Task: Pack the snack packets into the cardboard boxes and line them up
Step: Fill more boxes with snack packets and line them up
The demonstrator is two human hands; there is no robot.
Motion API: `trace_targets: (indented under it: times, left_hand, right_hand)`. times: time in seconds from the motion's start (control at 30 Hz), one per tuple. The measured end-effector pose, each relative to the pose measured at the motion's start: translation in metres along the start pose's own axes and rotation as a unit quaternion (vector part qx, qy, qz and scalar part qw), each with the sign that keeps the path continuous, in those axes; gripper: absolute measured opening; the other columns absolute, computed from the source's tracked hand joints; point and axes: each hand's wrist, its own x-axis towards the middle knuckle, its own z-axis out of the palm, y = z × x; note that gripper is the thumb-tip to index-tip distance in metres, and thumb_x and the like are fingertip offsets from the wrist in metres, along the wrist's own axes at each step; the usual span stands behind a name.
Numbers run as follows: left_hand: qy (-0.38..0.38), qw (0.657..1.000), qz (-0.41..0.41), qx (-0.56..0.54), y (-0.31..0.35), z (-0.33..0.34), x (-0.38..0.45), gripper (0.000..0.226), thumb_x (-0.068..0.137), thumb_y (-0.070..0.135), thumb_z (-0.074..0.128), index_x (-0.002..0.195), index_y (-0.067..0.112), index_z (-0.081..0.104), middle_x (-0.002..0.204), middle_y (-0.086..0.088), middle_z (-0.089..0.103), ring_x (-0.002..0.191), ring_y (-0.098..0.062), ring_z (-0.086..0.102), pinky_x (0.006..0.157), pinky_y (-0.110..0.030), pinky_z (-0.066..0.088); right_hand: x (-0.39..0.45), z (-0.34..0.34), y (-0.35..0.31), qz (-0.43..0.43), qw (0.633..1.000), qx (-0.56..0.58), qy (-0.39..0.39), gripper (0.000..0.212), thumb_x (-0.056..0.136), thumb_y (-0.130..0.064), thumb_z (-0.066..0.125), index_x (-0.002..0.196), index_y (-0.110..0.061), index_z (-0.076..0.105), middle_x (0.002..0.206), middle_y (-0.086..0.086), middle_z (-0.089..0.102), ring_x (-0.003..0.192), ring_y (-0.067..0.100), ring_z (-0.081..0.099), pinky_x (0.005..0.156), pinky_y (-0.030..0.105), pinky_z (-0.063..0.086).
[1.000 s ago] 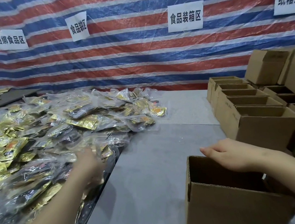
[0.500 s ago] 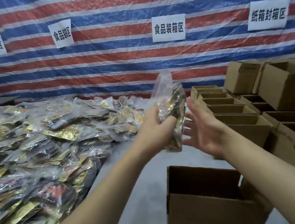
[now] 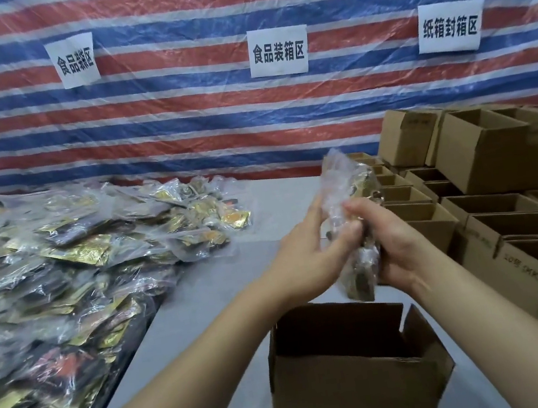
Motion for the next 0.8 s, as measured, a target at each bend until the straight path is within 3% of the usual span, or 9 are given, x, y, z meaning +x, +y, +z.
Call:
trace_targets:
  times: [0.07, 0.13, 0.2, 0.27, 0.33, 0.4, 0.5, 0.67, 0.8]
  left_hand:
    - [-0.028, 0.995, -0.056, -0.083, -0.018, -0.011, -0.016, 0.055, 0.095, 0.06, 0.043, 0.147, 0.042, 0.033, 0.145, 0.019, 0.045, 0.123, 0.01, 0.043, 0.106, -0.015, 0.032]
    - [-0.029, 0.996, -0.078, -0.025, -0.042, -0.021, -0.034, 0.037, 0.099, 0.046, 0.049, 0.135, 0.043, 0.044, 0.136, 0.021, 0.052, 0.118, 0.013, 0.048, 0.11, -0.025, 0.038]
    - [-0.03, 0.993, -0.11, 0.008, -0.062, -0.026, -0.05, 0.029, 0.098, 0.035, 0.056, 0.126, 0.041, 0.049, 0.13, 0.02, 0.055, 0.118, 0.006, 0.052, 0.109, -0.031, 0.042]
    - [-0.058, 0.983, -0.17, -0.026, -0.073, -0.027, -0.06, 0.027, 0.1, 0.032, 0.055, 0.126, 0.035, 0.053, 0.128, 0.013, 0.058, 0.117, 0.0, 0.054, 0.106, -0.03, 0.044]
    - [-0.085, 0.968, -0.226, -0.072, -0.078, -0.021, -0.065, 0.022, 0.104, 0.033, 0.046, 0.118, 0.027, 0.062, 0.118, 0.009, 0.063, 0.108, -0.004, 0.057, 0.094, -0.023, 0.046]
    - [-0.064, 0.96, -0.254, -0.096, -0.078, -0.013, -0.067, 0.031, 0.106, 0.03, 0.039, 0.099, 0.016, 0.065, 0.095, 0.003, 0.063, 0.086, -0.008, 0.056, 0.07, -0.018, 0.044]
    - [-0.028, 0.964, -0.243, -0.106, -0.077, -0.005, -0.07, 0.035, 0.105, 0.026, 0.041, 0.098, 0.002, 0.066, 0.085, -0.002, 0.06, 0.077, -0.011, 0.052, 0.064, -0.022, 0.04]
    - [-0.01, 0.964, -0.233, -0.125, -0.071, -0.005, -0.074, 0.031, 0.102, 0.019, 0.043, 0.094, -0.002, 0.065, 0.083, -0.003, 0.061, 0.078, -0.015, 0.054, 0.072, -0.029, 0.039]
    - [-0.006, 0.961, -0.242, -0.135, -0.069, -0.002, -0.078, 0.034, 0.103, 0.023, 0.043, 0.092, -0.001, 0.064, 0.082, -0.002, 0.061, 0.08, -0.014, 0.055, 0.076, -0.029, 0.041]
  right_hand:
    - [-0.005, -0.011, 0.003, -0.041, 0.999, 0.017, 0.023, 0.04, 0.079, -0.041, 0.068, 0.114, -0.023, 0.073, 0.121, 0.016, 0.07, 0.111, 0.034, 0.069, 0.094, 0.05, 0.054]
    - [-0.011, -0.024, 0.009, -0.06, 0.998, 0.006, 0.023, 0.053, 0.078, -0.042, 0.071, 0.126, -0.02, 0.061, 0.123, 0.021, 0.067, 0.11, 0.036, 0.068, 0.085, 0.044, 0.06]
    - [-0.019, -0.035, 0.015, -0.06, 0.997, -0.051, -0.026, 0.063, 0.077, -0.04, 0.076, 0.13, -0.015, 0.054, 0.113, 0.019, 0.072, 0.104, 0.032, 0.072, 0.076, 0.034, 0.061]
    - [-0.026, -0.042, 0.018, -0.054, 0.986, -0.126, -0.091, 0.074, 0.07, -0.045, 0.073, 0.13, -0.007, 0.053, 0.106, 0.016, 0.073, 0.101, 0.031, 0.072, 0.082, 0.034, 0.06]
    - [-0.031, -0.041, 0.019, -0.052, 0.968, -0.196, -0.15, 0.07, 0.068, -0.043, 0.073, 0.121, -0.001, 0.055, 0.1, 0.018, 0.068, 0.096, 0.028, 0.07, 0.086, 0.033, 0.058]
    - [-0.033, -0.035, 0.018, -0.039, 0.944, -0.27, -0.187, 0.048, 0.068, -0.041, 0.074, 0.1, -0.007, 0.062, 0.086, 0.014, 0.061, 0.081, 0.024, 0.064, 0.078, 0.027, 0.055]
    - [-0.034, -0.023, 0.016, 0.022, 0.893, -0.38, -0.24, 0.022, 0.068, -0.042, 0.071, 0.072, -0.025, 0.059, 0.072, -0.001, 0.054, 0.067, 0.015, 0.053, 0.068, 0.027, 0.045]
    - [-0.032, -0.006, 0.022, 0.165, 0.793, -0.511, -0.286, 0.027, 0.063, -0.055, 0.063, 0.061, -0.028, 0.057, 0.061, -0.01, 0.055, 0.054, 0.007, 0.051, 0.058, 0.02, 0.041]
    - [-0.027, 0.007, 0.035, 0.196, 0.699, -0.61, -0.317, 0.04, 0.092, -0.059, 0.056, 0.063, -0.031, 0.055, 0.063, -0.015, 0.054, 0.056, 0.003, 0.047, 0.064, 0.024, 0.039]
